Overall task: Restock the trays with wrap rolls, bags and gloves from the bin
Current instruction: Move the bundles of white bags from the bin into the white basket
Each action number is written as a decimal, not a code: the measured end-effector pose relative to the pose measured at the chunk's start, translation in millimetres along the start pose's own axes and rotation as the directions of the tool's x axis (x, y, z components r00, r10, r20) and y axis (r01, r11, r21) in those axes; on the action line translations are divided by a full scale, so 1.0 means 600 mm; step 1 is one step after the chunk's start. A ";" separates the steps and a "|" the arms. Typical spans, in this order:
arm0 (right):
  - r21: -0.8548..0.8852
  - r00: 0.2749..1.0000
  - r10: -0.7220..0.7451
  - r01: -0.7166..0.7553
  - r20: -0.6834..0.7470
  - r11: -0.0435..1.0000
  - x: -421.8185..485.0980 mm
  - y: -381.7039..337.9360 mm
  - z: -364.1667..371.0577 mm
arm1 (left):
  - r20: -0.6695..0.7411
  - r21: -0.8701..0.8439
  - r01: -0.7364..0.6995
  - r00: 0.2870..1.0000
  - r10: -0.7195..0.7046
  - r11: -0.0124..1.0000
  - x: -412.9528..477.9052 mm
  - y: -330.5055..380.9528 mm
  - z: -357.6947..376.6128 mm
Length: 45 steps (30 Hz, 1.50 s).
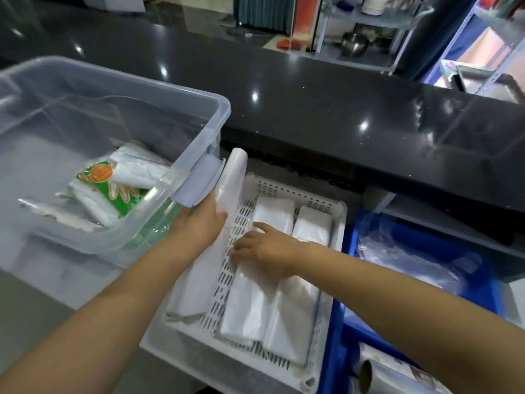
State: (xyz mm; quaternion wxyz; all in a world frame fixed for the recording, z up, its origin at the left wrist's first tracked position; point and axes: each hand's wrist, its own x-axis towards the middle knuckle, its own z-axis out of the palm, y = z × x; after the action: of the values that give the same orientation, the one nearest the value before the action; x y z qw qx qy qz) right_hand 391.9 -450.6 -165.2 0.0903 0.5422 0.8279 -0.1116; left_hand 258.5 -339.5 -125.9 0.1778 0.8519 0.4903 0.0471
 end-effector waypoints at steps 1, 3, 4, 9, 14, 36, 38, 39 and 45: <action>-0.059 1.000 -0.011 0.011 -0.007 0.998 0.001 0.001 -0.003 | 0.021 0.001 0.008 1.000 -0.008 1.000 0.002 -0.001 0.001; -0.165 0.999 -0.035 0.029 -0.037 0.986 0.001 0.004 -0.009 | 0.061 0.008 0.015 0.998 -0.016 1.000 0.005 -0.003 0.001; -0.188 0.997 -0.048 0.035 -0.064 0.982 0.000 0.004 -0.010 | 0.072 0.010 0.012 0.997 -0.013 1.000 0.007 -0.002 0.002; -0.187 0.983 -0.069 0.036 -0.172 0.982 -0.021 0.007 -0.015 | 0.076 -0.019 -0.015 0.997 0.016 1.000 0.007 0.004 -0.002; -0.209 0.982 -0.067 0.029 -0.178 0.978 -0.037 0.007 -0.005 | 0.067 -0.005 -0.064 0.996 0.064 0.998 0.007 0.014 0.002; -0.167 0.877 0.202 -0.299 -0.435 0.940 -0.186 0.015 -0.126 | 0.425 -0.365 -0.131 0.857 0.290 0.922 -0.007 0.038 0.086; -0.164 0.896 0.193 -0.277 -0.400 0.947 -0.189 0.004 -0.118 | 0.386 -0.270 -0.150 0.888 0.250 0.951 -0.010 0.033 0.091; -0.165 0.904 0.188 -0.267 -0.385 0.949 -0.188 0.000 -0.114 | 0.364 -0.205 -0.176 0.900 0.242 0.963 -0.013 0.032 0.088; -0.172 0.935 0.195 -0.254 -0.297 0.952 -0.144 -0.006 -0.088 | 0.189 -0.374 -0.263 0.917 0.350 0.890 -0.069 0.041 0.028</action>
State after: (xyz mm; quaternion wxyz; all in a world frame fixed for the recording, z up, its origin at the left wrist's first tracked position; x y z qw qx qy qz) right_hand 421.3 -512.8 -90.9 0.0421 0.6314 0.7717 0.0633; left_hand 261.4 -390.3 -129.1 0.3733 0.8742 0.3063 0.0505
